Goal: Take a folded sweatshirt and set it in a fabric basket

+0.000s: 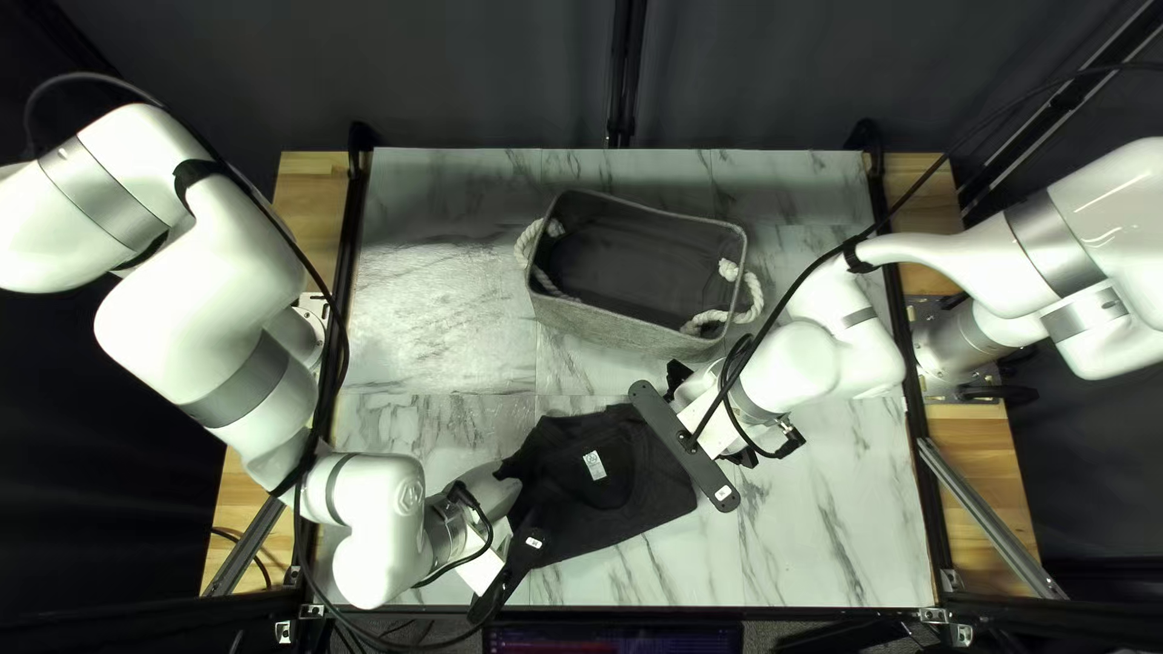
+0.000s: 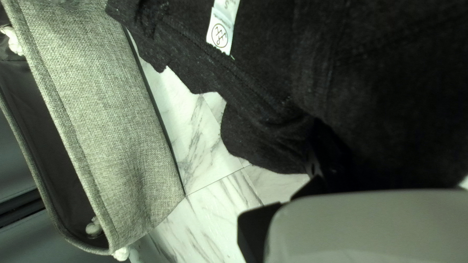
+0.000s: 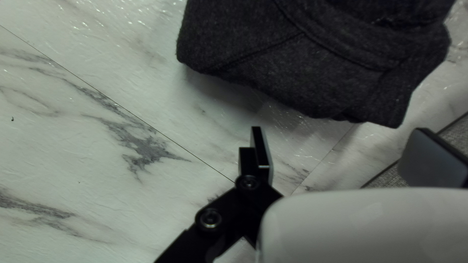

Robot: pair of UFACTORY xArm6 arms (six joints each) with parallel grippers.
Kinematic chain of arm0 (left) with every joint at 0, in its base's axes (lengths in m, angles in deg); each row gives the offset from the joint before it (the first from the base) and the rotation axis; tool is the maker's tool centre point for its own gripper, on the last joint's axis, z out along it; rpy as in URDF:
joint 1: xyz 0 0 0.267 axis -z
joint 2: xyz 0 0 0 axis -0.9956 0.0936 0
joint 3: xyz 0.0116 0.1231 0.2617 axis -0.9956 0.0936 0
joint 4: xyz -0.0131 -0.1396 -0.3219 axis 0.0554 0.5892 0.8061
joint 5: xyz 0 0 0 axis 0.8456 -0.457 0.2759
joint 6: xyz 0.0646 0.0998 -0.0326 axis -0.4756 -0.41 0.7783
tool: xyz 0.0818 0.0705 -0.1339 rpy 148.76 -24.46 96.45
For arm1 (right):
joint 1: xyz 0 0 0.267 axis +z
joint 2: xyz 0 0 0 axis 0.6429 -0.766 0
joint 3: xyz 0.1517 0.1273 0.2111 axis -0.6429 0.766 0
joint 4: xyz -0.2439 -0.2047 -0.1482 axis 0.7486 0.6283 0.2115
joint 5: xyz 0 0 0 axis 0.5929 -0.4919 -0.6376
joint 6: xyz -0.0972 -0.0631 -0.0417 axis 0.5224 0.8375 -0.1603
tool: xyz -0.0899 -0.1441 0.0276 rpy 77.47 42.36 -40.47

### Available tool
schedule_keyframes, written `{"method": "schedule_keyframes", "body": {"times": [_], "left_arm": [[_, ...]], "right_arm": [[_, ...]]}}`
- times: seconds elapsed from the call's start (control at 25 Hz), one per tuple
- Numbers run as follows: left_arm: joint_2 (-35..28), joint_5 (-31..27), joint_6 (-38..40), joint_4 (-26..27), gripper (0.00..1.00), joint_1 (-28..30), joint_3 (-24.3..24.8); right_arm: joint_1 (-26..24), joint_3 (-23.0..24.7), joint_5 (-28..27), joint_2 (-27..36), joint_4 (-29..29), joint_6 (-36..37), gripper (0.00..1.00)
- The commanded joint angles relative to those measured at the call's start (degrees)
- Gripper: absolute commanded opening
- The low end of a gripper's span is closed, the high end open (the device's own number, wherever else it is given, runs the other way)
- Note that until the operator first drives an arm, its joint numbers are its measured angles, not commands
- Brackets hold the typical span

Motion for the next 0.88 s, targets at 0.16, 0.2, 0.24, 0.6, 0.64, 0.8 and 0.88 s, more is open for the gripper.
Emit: {"method": "schedule_keyframes", "body": {"times": [0.16, 0.2, 0.24, 0.6, 0.64, 0.8, 0.88], "left_arm": [[-0.2, 0.9, -1.0, 0.2, 0.0, -0.9, 0.1], [-0.2, 1.0, -1.0, 0.2, 0.0, -0.9, 0.2], [-0.1, 1.1, -0.9, 0.1, 0.0, -0.9, 0.3], [-1.0, 1.0, -1.3, 0.1, 0.0, -0.9, 0.5], [-1.0, 1.0, -1.3, 0.1, 0.0, -0.9, 0.4], [-1.0, 1.1, -1.3, 0.0, 0.0, -0.9, 0.5], [-1.0, 1.1, -1.3, 0.0, 0.0, -0.9, 0.5]], "right_arm": [[-1.2, -1.8, -1.3, 0.4, 4.2, 17.0, 1.0], [-0.9, -2.4, -2.0, 0.1, 5.6, 16.8, 1.0], [-0.7, -3.1, -2.9, -0.2, 7.1, 16.5, 1.0], [-2.5, -3.7, 2.5, -6.2, 22.3, 14.4, 1.0], [-2.9, -3.8, 3.1, -6.6, 23.5, 14.7, 1.0], [-4.5, -3.9, 7.1, -8.0, 28.2, 15.3, 1.0], [-5.4, -4.2, 9.2, -9.6, 31.8, 13.8, 1.0]]}}
